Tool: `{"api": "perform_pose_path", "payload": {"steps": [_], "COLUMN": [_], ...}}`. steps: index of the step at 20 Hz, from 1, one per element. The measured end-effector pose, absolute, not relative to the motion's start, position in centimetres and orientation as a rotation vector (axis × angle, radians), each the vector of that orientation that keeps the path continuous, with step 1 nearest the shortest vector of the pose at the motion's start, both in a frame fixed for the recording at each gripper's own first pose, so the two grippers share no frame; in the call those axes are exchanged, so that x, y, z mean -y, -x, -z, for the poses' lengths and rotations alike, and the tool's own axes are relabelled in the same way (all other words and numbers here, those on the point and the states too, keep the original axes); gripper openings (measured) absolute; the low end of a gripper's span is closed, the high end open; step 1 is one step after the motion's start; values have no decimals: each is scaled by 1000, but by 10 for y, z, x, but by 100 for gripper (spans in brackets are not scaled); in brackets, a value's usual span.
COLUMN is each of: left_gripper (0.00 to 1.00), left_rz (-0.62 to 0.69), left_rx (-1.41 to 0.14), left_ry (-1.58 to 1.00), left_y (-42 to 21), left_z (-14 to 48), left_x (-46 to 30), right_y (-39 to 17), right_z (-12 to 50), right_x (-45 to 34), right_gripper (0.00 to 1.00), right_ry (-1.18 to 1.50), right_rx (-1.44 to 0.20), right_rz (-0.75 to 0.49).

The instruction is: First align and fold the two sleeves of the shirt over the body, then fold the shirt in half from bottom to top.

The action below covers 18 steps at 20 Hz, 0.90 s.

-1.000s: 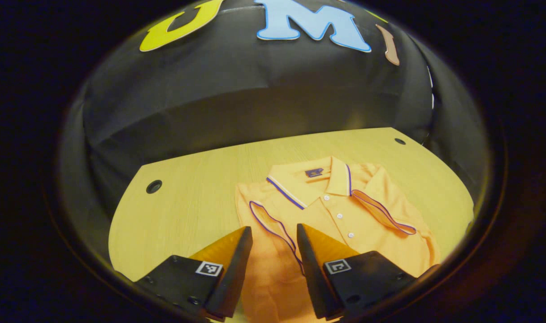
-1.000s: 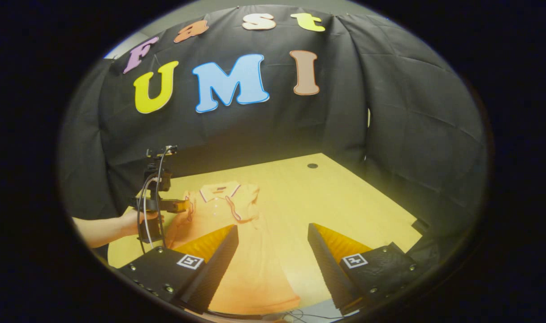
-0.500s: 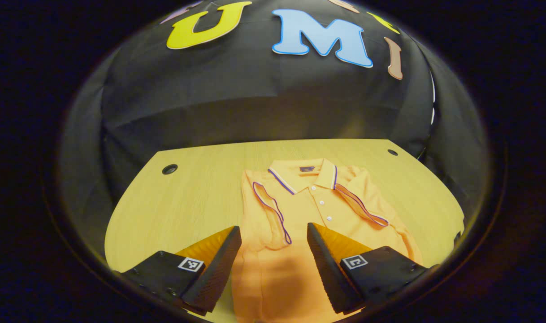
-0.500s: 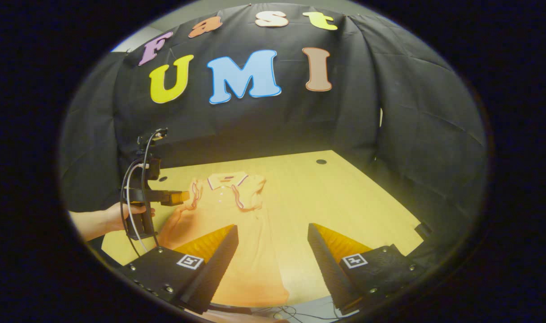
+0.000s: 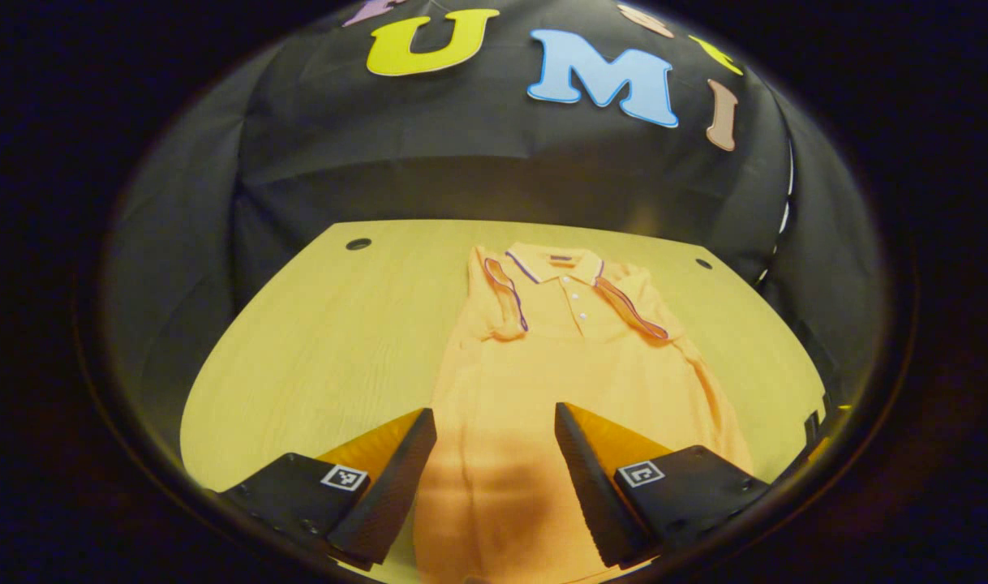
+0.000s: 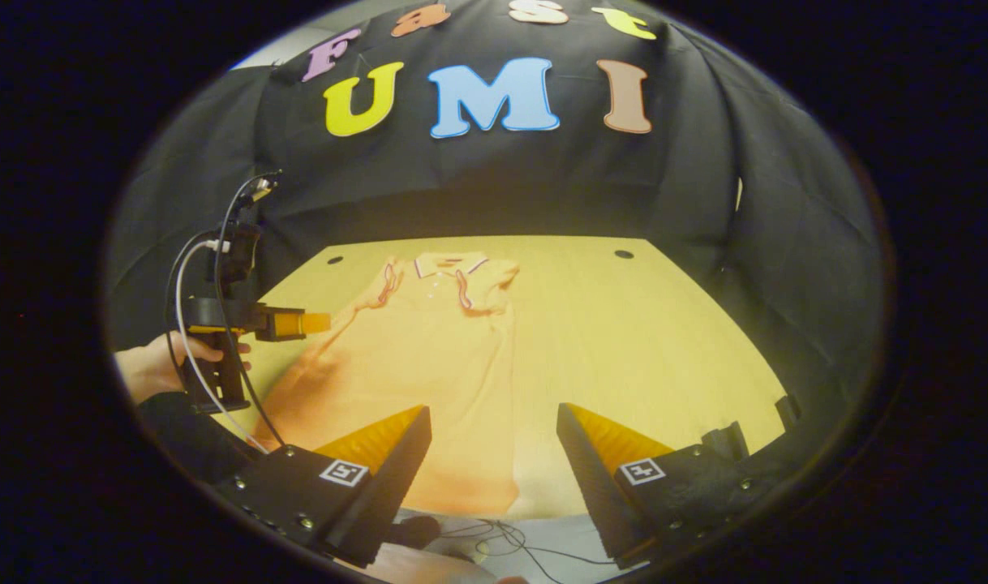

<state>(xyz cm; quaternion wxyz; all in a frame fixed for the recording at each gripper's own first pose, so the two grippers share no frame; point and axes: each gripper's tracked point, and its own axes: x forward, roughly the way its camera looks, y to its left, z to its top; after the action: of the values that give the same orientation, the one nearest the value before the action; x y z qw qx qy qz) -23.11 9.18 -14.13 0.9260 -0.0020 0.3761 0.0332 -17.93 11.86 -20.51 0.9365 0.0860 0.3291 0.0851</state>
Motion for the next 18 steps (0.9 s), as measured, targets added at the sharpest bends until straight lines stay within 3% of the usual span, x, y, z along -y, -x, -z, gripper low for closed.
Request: {"api": "perform_pose_path", "payload": {"steps": [7, 18], "left_gripper": [96, 96], "left_rz": [-38, -18], "left_rx": [-789, -871], "left_ry": [-24, 6], "left_y": [317, 400], "left_z": [130, 150], "left_x": [-87, -113], "right_y": [183, 221], "right_z": [230, 275], "right_x": [-125, -138], "right_gripper": [96, 97], "right_ry": [-142, -173], "right_rx": [-721, -899], "right_rz": [-214, -125]}}
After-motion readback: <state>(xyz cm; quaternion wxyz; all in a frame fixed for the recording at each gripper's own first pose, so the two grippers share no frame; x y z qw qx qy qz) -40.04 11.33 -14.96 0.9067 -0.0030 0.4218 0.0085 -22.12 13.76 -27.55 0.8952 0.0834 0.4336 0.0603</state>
